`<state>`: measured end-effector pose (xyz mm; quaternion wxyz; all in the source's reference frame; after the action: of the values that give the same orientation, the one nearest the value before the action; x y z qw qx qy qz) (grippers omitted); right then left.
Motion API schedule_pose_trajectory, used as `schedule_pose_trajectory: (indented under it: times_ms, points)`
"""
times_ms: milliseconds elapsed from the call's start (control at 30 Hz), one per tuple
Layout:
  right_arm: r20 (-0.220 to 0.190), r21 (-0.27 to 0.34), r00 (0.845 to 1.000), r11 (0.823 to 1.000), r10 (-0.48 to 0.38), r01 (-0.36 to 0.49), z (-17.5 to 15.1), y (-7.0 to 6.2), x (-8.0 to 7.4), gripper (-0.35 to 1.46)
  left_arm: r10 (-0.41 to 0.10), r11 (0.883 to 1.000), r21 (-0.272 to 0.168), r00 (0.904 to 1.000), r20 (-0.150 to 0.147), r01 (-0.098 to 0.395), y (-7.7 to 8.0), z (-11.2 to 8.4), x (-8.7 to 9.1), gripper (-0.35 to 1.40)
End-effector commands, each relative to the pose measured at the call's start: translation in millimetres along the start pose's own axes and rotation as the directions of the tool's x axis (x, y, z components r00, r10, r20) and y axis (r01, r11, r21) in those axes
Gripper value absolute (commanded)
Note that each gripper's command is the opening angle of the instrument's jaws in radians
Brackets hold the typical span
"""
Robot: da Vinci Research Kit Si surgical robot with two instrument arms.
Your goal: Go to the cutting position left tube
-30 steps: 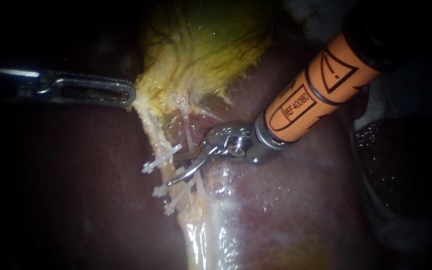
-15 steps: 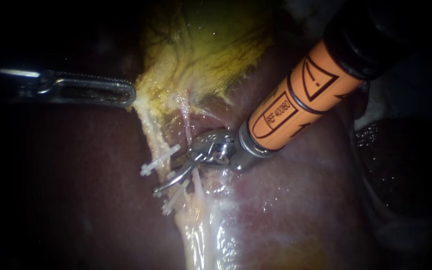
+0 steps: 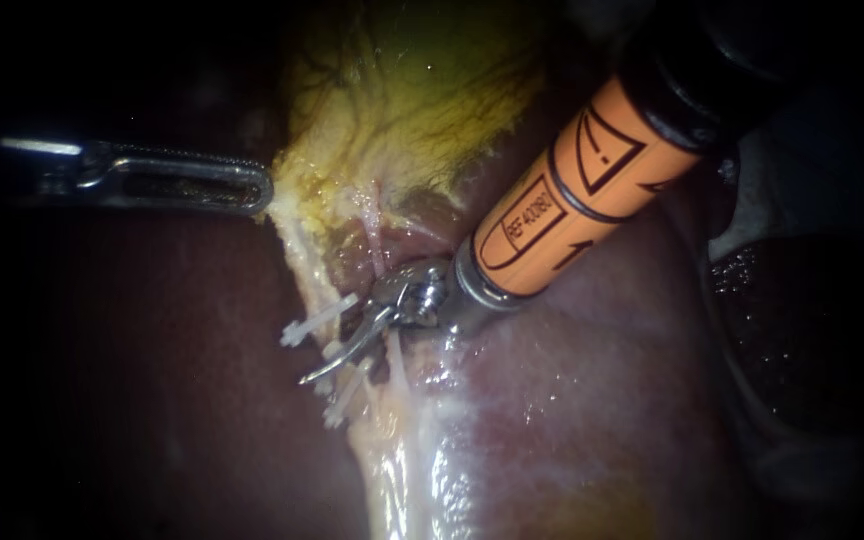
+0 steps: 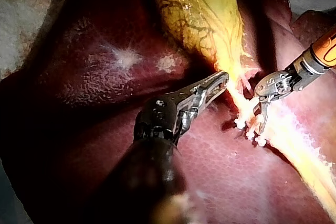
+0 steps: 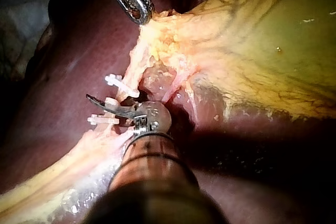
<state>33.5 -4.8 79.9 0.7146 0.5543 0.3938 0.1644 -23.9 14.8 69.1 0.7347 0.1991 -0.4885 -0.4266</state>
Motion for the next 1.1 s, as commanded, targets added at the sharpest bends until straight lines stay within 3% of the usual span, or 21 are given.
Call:
schedule_pose_trajectory:
  times_ms: [33,533,933,1100]
  points:
    - [-0.008,-0.007,1.0,1.0,0.001,-0.001,-0.2,0.1,0.2,1.07,0.0,1.0,0.0,1.0,0.0,0.0,0.0,0.0,0.0,-0.35]
    - [-0.013,0.002,1.0,1.0,0.025,-0.025,-4.1,-0.8,0.5,1.06,0.0,1.0,0.0,1.0,0.0,0.0,0.0,-0.1,0.0,-0.35]
    - [-0.056,0.048,0.998,0.999,0.015,-0.013,-1.0,-1.4,0.7,1.04,0.001,1.0,-0.001,1.0,0.001,-0.001,-0.1,0.1,0.1,-0.35]
    - [-0.079,0.069,0.997,0.998,-0.003,0.008,0.3,-0.9,0.3,1.06,0.001,1.0,-0.001,1.0,0.001,-0.001,-0.1,0.1,0.2,-0.35]
